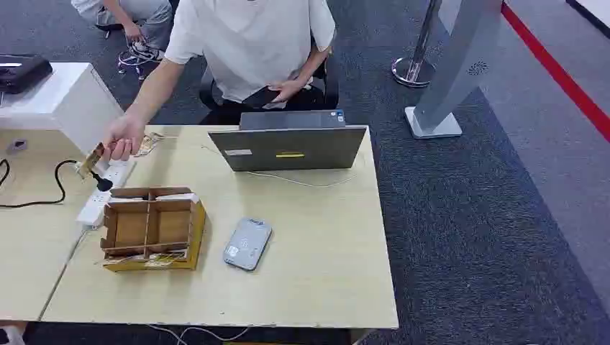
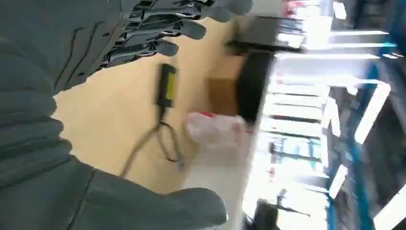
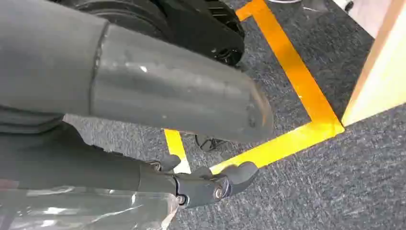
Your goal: Pass the card to the sensor for recognition and then transmit it.
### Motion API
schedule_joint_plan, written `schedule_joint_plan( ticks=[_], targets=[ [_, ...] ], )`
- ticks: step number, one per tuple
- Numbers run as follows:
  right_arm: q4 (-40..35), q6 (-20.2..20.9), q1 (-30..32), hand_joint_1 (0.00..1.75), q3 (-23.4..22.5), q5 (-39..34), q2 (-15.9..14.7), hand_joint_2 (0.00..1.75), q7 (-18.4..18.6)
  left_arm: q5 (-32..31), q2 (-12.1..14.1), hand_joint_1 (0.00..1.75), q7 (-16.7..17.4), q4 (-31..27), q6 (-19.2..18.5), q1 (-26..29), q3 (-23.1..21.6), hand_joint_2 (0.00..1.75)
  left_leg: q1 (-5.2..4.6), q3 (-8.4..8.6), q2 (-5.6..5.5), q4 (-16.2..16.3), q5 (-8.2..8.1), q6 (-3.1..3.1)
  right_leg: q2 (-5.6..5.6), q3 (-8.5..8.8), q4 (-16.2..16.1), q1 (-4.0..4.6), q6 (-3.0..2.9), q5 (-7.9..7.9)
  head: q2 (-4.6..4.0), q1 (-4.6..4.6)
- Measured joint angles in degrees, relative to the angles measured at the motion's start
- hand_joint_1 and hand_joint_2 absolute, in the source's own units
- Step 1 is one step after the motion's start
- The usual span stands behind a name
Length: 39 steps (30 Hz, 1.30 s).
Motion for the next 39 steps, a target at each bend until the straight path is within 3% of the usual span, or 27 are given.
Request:
schedule_joint_plan(
  ticks=[1,3,5,7,10,15,18,21,30,31,32,39],
  targets=[
    [0.1,-0.2,-0.2,0.00,0.0,0.1,0.0,0.00,0.3,-6.4,0.0,0.00,-1.1,-1.0,1.7,-0.8,-2.2,1.75,0.02,0.01,0.01,0.0,0.02,0.00,0.01,-0.05,0.0,0.00,0.00,0.01,0.00,0.00],
    [0.2,-0.6,-0.4,0.00,0.0,0.5,0.0,0.00,0.9,-23.7,-1.9,0.00,1.3,-7.1,10.4,-1.2,-10.0,1.75,0.02,-0.10,0.01,0.1,0.08,0.08,0.02,-0.09,0.0,0.00,0.05,0.07,0.00,0.00],
    [0.3,-0.7,-0.6,0.00,0.2,1.2,0.0,0.00,1.2,-39.2,-2.9,0.00,7.1,-11.7,20.4,-1.9,-20.7,1.75,0.05,-0.32,-0.04,0.2,0.14,0.05,0.00,-0.06,0.0,0.01,0.17,0.22,0.00,0.05],
    [0.4,-0.5,-0.7,0.00,0.3,1.7,0.0,0.00,1.6,-52.8,-2.0,0.00,13.8,-13.2,24.5,-3.9,-30.9,1.75,0.03,-0.40,0.02,0.2,0.18,0.10,0.07,-0.15,0.0,0.01,0.26,0.32,0.00,0.09],
    [0.5,0.2,-0.7,0.00,0.5,2.3,0.0,0.00,1.9,-69.3,0.2,0.00,20.8,-12.4,27.8,-7.4,-42.6,1.75,0.03,-0.44,0.12,0.2,0.19,0.11,0.15,-0.23,0.0,-0.01,0.27,0.39,0.02,0.07],
    [0.7,0.8,-0.7,0.00,1.0,2.6,0.0,0.00,2.3,-83.2,1.6,0.00,30.7,-7.1,26.0,-13.3,-55.0,1.75,0.02,-0.46,0.16,0.2,0.23,0.09,0.20,-0.29,0.0,-0.03,0.25,0.40,0.00,0.04],
    [0.8,1.0,-0.7,0.00,1.3,3.0,0.0,0.00,2.4,-85.9,1.7,0.00,34.1,-4.1,24.7,-15.7,-59.9,1.75,0.03,-0.50,0.21,0.2,0.23,0.08,0.25,-0.35,0.1,-0.03,0.25,0.40,0.00,0.04],
    [0.8,1.0,-0.7,0.00,1.3,3.0,0.0,0.00,2.4,-86.6,1.7,0.00,35.4,-1.8,24.3,-17.2,-62.6,1.75,0.03,-0.51,0.29,0.2,0.23,0.08,0.34,-0.38,0.1,-0.03,0.25,0.40,0.02,0.07],
    [0.8,1.1,-0.6,0.00,1.4,3.2,0.0,0.00,2.5,-86.5,2.1,0.00,36.4,0.6,23.7,-17.9,-65.7,1.75,0.03,-0.59,0.33,0.2,0.23,0.08,0.39,-0.47,0.1,-0.03,0.24,0.40,0.02,0.07],
    [0.8,1.2,-0.6,0.00,1.4,3.3,0.0,0.00,2.5,-86.4,2.1,0.07,36.7,0.8,23.7,-17.9,-65.8,1.75,0.03,-0.59,0.33,0.2,0.23,0.08,0.39,-0.47,0.1,-0.03,0.24,0.40,0.02,0.04],
    [0.8,1.3,-0.6,0.00,1.4,3.4,0.0,0.00,2.5,-86.1,2.1,1.75,36.9,0.8,23.6,-17.9,-65.9,1.75,0.03,-0.59,0.33,0.2,0.23,0.08,0.39,-0.47,0.1,-0.03,0.24,0.40,0.02,0.04],
    [0.8,1.8,-0.5,0.00,1.4,4.1,-0.1,0.00,2.5,-84.7,2.1,1.75,37.1,1.1,23.1,-17.8,-65.9,1.75,0.03,-0.61,0.33,0.2,0.23,0.08,0.39,-0.47,0.1,-0.03,0.24,0.40,0.00,0.04]
  ],
)
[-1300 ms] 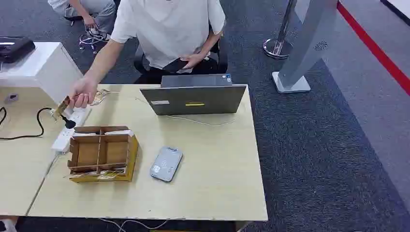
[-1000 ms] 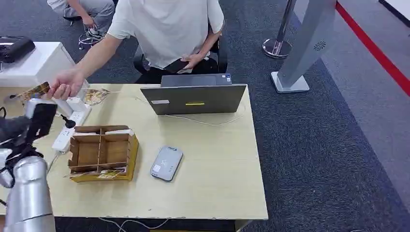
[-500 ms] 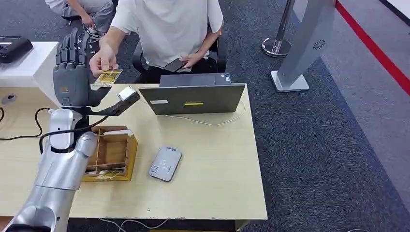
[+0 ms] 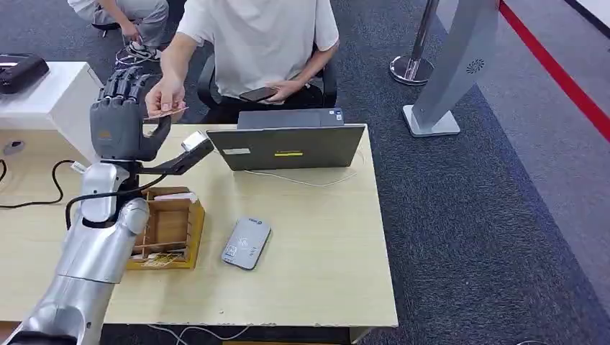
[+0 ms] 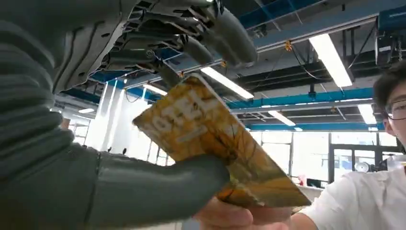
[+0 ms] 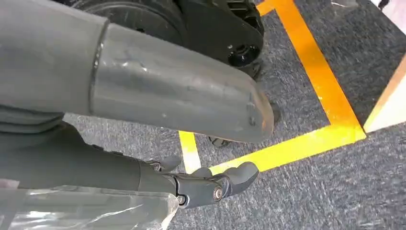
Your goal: Pass the card to the sensor for recognition and then transmit it.
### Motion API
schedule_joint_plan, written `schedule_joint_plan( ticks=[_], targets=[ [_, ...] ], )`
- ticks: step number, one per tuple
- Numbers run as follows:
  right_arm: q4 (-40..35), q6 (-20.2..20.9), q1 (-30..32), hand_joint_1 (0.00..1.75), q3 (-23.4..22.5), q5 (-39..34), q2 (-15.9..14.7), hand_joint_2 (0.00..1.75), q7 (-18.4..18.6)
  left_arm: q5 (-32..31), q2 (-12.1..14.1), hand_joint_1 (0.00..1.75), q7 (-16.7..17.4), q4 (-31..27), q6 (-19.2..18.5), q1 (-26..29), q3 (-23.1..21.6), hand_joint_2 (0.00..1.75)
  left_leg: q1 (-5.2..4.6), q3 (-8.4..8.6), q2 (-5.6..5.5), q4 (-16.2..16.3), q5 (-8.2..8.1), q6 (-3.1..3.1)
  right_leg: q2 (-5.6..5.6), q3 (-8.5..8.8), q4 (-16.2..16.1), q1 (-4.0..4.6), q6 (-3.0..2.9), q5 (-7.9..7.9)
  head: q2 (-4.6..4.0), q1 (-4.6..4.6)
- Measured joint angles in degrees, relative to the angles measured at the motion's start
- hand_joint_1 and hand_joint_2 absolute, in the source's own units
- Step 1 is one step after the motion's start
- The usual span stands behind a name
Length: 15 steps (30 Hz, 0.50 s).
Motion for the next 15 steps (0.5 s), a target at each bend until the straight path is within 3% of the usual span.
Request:
schedule_joint_plan(
  ticks=[15],
  targets=[
    [0.0,0.3,0.1,0.00,0.0,0.7,0.0,0.00,0.0,1.2,0.0,1.75,-1.1,0.0,1.0,1.0,0.0,1.75,0.00,0.00,0.00,0.0,0.00,0.00,0.00,-0.01,0.0,0.00,0.00,0.00,0.02,0.00]
  ],
)
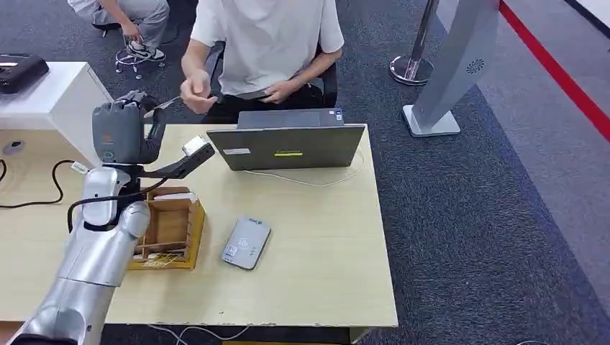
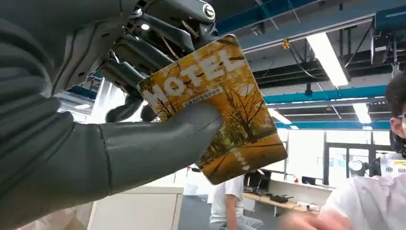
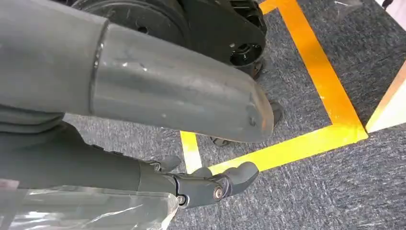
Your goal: Pass the card to the sensor for recognition and then transmit it.
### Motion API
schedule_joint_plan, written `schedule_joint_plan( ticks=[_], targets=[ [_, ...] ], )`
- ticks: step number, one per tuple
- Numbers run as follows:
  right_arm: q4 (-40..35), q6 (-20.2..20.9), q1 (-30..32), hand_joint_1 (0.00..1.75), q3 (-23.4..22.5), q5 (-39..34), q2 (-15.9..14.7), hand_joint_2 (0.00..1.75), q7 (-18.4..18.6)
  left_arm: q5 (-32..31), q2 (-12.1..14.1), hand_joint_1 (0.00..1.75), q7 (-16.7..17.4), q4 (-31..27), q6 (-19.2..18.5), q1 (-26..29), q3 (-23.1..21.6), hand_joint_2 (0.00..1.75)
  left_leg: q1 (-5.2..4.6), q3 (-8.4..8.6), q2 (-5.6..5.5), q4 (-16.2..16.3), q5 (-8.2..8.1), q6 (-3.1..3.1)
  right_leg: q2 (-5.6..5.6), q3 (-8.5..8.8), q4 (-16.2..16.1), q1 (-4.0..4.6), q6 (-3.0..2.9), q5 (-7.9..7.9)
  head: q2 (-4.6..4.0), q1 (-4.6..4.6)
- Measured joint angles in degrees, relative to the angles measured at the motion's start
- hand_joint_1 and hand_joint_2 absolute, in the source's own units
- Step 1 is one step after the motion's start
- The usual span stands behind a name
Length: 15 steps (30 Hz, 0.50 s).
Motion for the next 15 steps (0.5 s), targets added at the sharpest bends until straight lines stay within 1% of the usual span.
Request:
schedule_joint_plan(
  ticks=[6,8,10,15],
  targets=[
    [0.0,0.0,0.1,0.00,0.0,0.3,0.0,0.00,0.0,1.2,-0.2,1.75,-0.6,-0.1,0.4,0.7,0.0,1.75,0.00,0.00,0.00,0.0,0.00,0.00,0.00,0.00,0.0,0.00,0.00,0.00,0.00,0.02],
    [0.0,0.0,0.1,0.00,0.0,0.3,0.0,0.00,0.0,2.0,-0.3,1.75,-1.3,-0.7,0.4,1.3,0.0,1.75,0.00,0.00,0.00,0.0,0.00,0.00,0.00,0.00,0.0,0.00,0.00,0.00,-0.02,0.02],
    [0.0,0.0,0.2,0.00,0.0,0.3,0.0,0.00,0.0,2.7,-0.6,1.75,-2.2,-2.8,0.7,2.7,-0.4,1.75,0.00,-0.01,0.00,0.0,0.00,0.00,0.00,0.00,0.0,0.00,0.00,0.00,-0.02,0.00],
    [0.0,-0.1,0.3,0.00,0.0,0.3,0.0,0.00,0.0,3.0,-1.1,1.75,-2.3,-6.8,0.7,5.2,-1.5,1.75,-0.01,-0.03,0.00,0.0,0.00,0.00,-0.01,-0.01,0.0,0.00,0.00,0.00,0.00,0.02]
  ],
)
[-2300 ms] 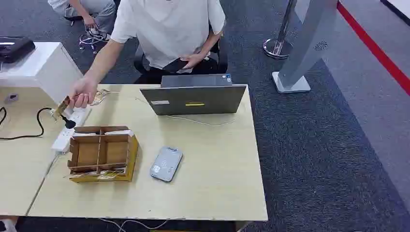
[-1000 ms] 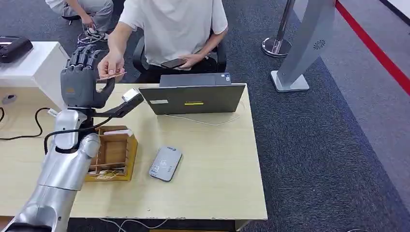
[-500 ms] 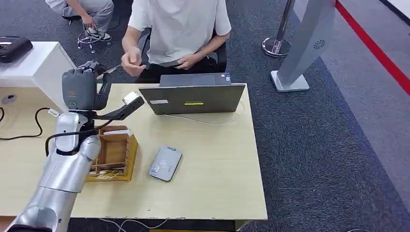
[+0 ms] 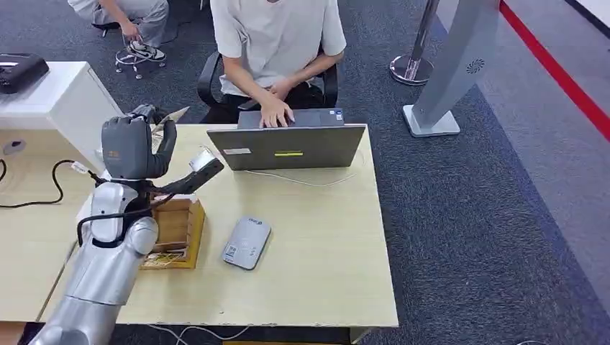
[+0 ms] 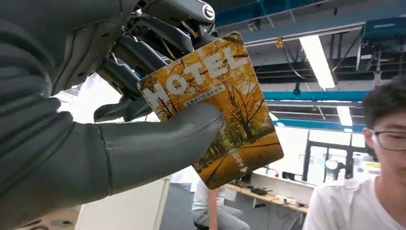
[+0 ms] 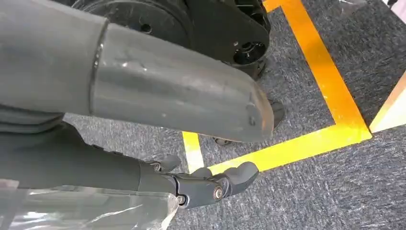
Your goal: Pass the card to the sensor for recognition and then transmit it.
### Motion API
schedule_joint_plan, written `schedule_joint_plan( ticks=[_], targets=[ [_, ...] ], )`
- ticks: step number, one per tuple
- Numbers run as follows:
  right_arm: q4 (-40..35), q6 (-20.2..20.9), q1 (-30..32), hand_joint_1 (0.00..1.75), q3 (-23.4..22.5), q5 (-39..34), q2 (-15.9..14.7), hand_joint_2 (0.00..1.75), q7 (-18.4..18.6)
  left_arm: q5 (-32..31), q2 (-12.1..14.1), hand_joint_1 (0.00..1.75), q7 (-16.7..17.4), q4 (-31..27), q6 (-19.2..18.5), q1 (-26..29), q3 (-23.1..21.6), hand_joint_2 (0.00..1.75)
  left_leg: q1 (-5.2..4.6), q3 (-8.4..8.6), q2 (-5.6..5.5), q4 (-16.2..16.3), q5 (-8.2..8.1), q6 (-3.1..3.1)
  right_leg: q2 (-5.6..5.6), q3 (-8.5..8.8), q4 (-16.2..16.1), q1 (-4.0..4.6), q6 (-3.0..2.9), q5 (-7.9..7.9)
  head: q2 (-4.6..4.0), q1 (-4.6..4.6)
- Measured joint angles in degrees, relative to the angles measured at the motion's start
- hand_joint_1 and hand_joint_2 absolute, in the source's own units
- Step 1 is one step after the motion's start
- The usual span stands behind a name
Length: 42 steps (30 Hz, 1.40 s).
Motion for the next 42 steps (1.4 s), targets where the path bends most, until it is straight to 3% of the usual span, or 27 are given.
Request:
schedule_joint_plan(
  ticks=[4,11,14,17,22,30,38,42],
  targets=[
    [0.0,-0.3,0.3,0.00,-0.1,-0.9,0.2,0.00,-0.2,0.5,0.0,1.75,-2.6,-6.8,0.9,4.7,-1.8,1.75,-0.01,0.01,0.06,0.0,-0.01,0.00,0.03,0.00,0.0,-0.01,-0.01,-0.01,0.00,0.00],
    [-0.1,-0.7,0.7,0.00,-1.3,-1.8,0.8,0.00,-0.7,-0.8,2.1,1.75,-2.8,-22.0,1.3,16.0,-7.4,1.75,0.00,-0.08,0.07,0.0,-0.04,-0.01,0.03,-0.13,0.0,-0.01,0.02,-0.05,-0.02,-0.04],
    [-0.3,-0.7,0.9,0.00,-1.7,-1.9,0.9,0.00,-0.8,-1.5,3.3,1.75,-1.6,-24.9,-1.8,18.4,-8.9,1.75,0.00,-0.08,0.03,0.0,-0.04,-0.01,-0.02,-0.12,0.0,-0.01,0.01,-0.08,0.00,-0.04],
    [-0.6,-0.4,0.9,0.00,-2.2,-1.9,1.0,0.00,-0.8,-2.2,4.2,1.75,1.3,-24.7,-8.6,19.4,-10.2,1.75,0.01,-0.07,0.04,-0.1,-0.02,-0.02,0.00,-0.12,0.0,-0.01,0.01,-0.07,-0.02,-0.04],
    [-0.8,0.0,0.9,0.00,-2.9,-1.9,1.1,0.00,-0.8,-3.1,4.5,1.75,5.0,-19.6,-15.3,18.3,-11.5,1.75,0.01,-0.05,0.05,-0.1,0.02,-0.03,0.01,-0.12,0.0,-0.01,-0.02,-0.02,0.00,-0.07],
    [-0.9,0.0,0.8,0.00,-3.3,-1.7,1.1,0.00,-0.7,-3.4,4.4,1.75,5.7,-13.4,-16.5,16.7,-12.5,1.75,0.00,-0.08,0.05,-0.1,0.01,-0.02,0.02,-0.16,0.0,-0.01,-0.03,-0.02,0.00,-0.04],
    [-0.9,0.1,0.8,0.00,-4.1,-1.3,1.1,0.00,-0.6,-3.6,4.0,1.75,8.4,-10.0,-20.4,15.5,-14.1,1.75,-0.01,-0.09,0.05,-0.1,0.01,-0.02,0.01,-0.17,0.0,-0.01,-0.02,-0.01,0.00,-0.04],
    [-0.9,0.1,0.8,0.00,-4.3,-0.8,1.1,0.00,-0.4,-1.2,3.9,1.75,7.4,-8.5,-22.5,14.9,-15.4,1.75,0.00,-0.09,0.06,-0.1,0.01,-0.02,0.01,-0.17,0.0,-0.01,-0.02,-0.01,0.00,-0.04]
  ],
)
